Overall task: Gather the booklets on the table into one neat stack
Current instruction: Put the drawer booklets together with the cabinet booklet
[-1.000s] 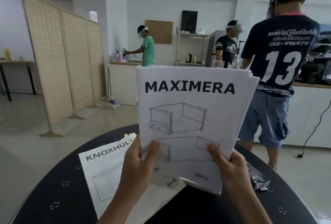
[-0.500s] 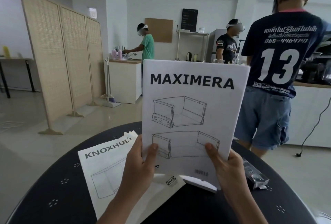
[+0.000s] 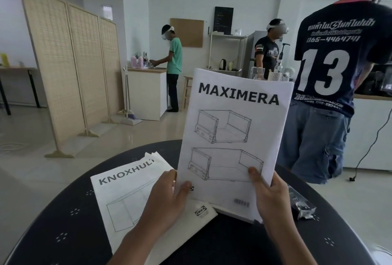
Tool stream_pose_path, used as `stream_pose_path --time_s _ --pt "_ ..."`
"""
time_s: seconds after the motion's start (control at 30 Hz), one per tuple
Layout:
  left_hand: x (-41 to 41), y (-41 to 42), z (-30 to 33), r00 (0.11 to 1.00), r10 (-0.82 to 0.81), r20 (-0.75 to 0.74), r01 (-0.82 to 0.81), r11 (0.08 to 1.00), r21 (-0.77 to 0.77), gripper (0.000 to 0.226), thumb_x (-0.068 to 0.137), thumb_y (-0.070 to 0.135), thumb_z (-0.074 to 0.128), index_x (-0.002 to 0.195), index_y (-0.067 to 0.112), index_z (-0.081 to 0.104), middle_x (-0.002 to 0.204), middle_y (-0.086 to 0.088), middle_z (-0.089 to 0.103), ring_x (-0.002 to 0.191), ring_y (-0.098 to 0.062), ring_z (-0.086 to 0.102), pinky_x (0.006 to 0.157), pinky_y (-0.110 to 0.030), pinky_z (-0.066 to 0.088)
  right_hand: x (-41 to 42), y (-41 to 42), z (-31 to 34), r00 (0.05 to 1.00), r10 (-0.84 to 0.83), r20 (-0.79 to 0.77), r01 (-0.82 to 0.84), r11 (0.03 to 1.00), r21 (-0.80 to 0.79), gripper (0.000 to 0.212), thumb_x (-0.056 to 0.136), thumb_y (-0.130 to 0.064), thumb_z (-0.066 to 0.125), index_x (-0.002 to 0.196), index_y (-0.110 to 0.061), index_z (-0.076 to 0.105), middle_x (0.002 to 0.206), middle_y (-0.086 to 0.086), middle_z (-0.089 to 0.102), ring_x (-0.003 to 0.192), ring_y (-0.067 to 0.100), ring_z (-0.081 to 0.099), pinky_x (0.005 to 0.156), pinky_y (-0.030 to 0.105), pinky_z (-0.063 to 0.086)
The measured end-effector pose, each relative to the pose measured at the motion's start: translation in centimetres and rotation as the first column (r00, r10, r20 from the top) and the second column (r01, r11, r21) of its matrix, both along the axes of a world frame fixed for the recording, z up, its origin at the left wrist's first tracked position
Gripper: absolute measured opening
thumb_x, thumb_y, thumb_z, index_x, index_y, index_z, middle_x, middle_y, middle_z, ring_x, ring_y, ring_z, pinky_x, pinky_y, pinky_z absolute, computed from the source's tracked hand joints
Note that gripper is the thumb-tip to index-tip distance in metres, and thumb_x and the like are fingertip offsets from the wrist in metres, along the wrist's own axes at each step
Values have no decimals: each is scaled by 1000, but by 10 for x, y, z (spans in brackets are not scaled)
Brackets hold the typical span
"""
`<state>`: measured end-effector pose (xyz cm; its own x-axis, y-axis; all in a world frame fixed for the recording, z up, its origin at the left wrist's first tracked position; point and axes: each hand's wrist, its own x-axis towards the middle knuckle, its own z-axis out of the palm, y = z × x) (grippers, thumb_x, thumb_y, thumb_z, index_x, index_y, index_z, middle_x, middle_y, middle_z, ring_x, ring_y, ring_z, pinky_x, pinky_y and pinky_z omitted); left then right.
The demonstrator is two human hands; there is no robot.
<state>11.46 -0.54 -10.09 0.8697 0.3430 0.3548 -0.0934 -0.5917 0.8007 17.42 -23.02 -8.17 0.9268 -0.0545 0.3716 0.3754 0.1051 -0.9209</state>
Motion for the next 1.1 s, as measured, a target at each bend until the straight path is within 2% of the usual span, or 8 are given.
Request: stream_pose_path --time_s 0.13,0.37,0.57,0.7,0.8,0.87,0.97,1.1 --pt "1 -2 -5 953 209 -218 -109 911 398 50 87 62 52 129 36 53 134 16 52 129 -11 47 99 -43 29 5 -5 -4 997 -57 -44 56 998 -17 16 102 -27 60 97 -34 74 89 -24 79 77 -3 75 50 12 56" --pt "-6 0 -6 944 107 -313 68 864 499 86 71 84 42 145 39 39 152 24 31 143 -1 29 110 -40 16 13 -11 -11 981 -140 -137 142 990 4 21 106 -19 52 101 -28 72 86 -26 78 73 -3 74 46 12 54" --pt "-9 1 4 939 -121 -321 245 892 381 61 82 63 61 138 38 56 139 32 47 138 -6 41 117 -31 22 15 -13 -10 963 -188 -193 199 979 40 26 105 -24 54 91 -36 71 81 -25 78 85 11 74 61 28 57" --pt "-12 3 9 957 -192 -218 241 944 226 23 88 42 69 106 30 78 109 28 69 116 1 61 95 -12 42 14 -14 -9 956 -189 -225 212 974 82 28 105 -24 54 88 -38 71 79 -28 77 87 13 73 66 30 57" --pt "-12 8 12 990 -33 -134 70 957 280 14 91 39 67 96 28 75 106 20 70 102 -3 66 91 -28 52 14 -15 -8 950 -193 -247 225 968 108 28 105 -24 54 86 -38 71 83 -17 79 86 14 73 63 28 56" --pt "-14 17 13 969 196 -152 -126 917 380 23 92 45 63 109 31 68 128 16 59 113 -10 62 95 -34 49 14 -16 -7 950 -192 -248 228 966 123 27 106 -24 54 88 -37 71 92 -15 77 88 15 73 64 29 57" --pt "-18 32 11 801 465 -377 -230 820 524 60 88 67 50 131 25 54 157 -4 34 139 -25 41 107 -42 41 13 -16 -5 952 -181 -248 221 965 144 23 106 -24 54 95 -36 70 97 -13 76 90 15 72 63 29 57" --pt "-23 45 14 690 535 -487 -288 821 493 84 85 76 42 148 22 34 164 -15 18 150 -36 19 115 -58 25 12 -15 -5 949 -176 -261 222 962 159 19 106 -24 54 108 -31 71 100 -12 76 89 15 73 49 22 57"
